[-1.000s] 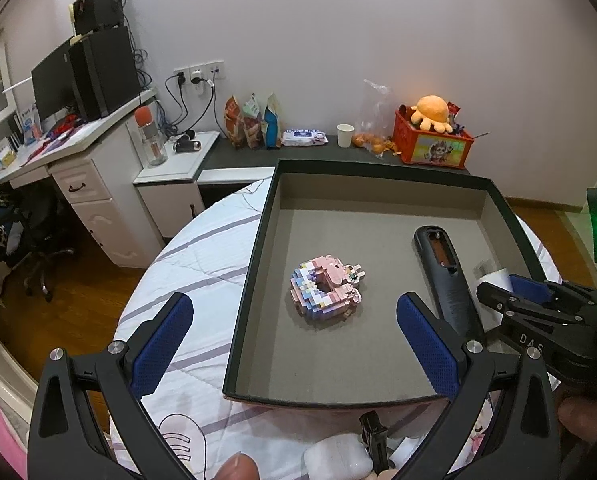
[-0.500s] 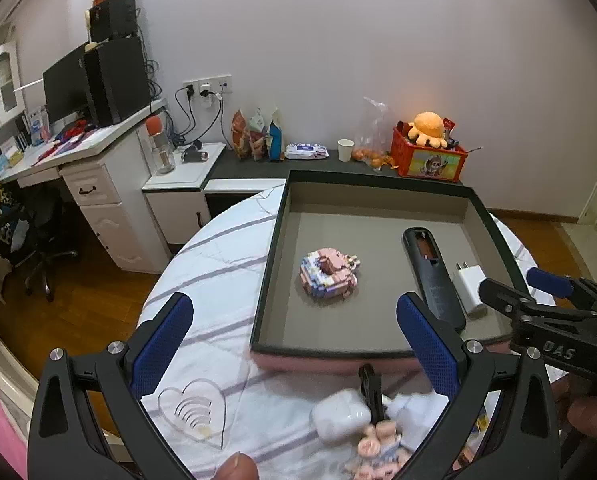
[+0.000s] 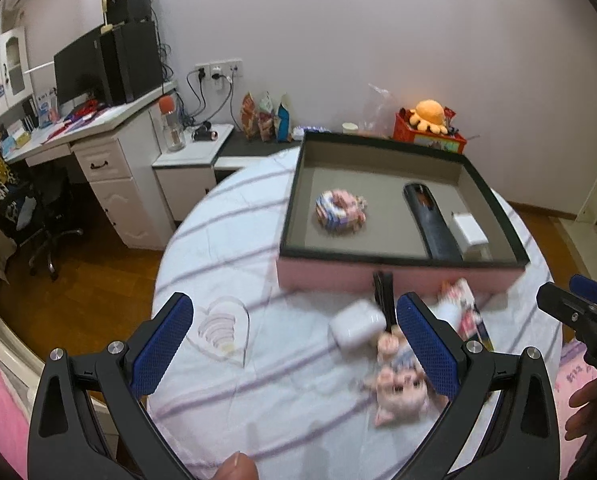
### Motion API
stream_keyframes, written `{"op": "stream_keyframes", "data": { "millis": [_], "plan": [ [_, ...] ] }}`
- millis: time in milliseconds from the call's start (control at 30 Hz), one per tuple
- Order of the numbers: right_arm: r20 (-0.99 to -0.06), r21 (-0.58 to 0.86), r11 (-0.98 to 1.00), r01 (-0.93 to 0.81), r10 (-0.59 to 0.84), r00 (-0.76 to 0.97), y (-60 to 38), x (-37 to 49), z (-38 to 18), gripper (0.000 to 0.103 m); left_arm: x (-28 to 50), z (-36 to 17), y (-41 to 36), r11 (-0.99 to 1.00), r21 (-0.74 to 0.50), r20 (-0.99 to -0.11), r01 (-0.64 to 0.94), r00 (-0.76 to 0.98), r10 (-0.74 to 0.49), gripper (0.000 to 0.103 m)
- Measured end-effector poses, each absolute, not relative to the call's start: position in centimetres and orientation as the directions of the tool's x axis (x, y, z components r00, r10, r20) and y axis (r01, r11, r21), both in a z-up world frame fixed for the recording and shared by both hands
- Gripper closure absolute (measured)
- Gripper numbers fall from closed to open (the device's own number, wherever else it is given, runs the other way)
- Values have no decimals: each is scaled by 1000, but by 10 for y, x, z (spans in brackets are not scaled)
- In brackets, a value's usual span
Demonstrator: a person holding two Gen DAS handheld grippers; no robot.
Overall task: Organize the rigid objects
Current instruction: 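Move the left gripper down to the doll with white hair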
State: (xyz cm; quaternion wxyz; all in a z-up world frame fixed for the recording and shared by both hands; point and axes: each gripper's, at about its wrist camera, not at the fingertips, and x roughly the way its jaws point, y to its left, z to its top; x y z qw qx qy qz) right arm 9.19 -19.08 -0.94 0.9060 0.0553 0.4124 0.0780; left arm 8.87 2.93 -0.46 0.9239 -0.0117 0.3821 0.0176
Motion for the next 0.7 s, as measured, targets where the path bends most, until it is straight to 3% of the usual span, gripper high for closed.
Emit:
{"op": "stream_keyframes", "data": {
  "millis": [700],
  "plan": [
    [-770, 182, 982, -58, 179, 612, -198, 64, -26, 0, 64, -37, -8, 999, 3, -771, 33, 636, -19, 0]
  ]
}}
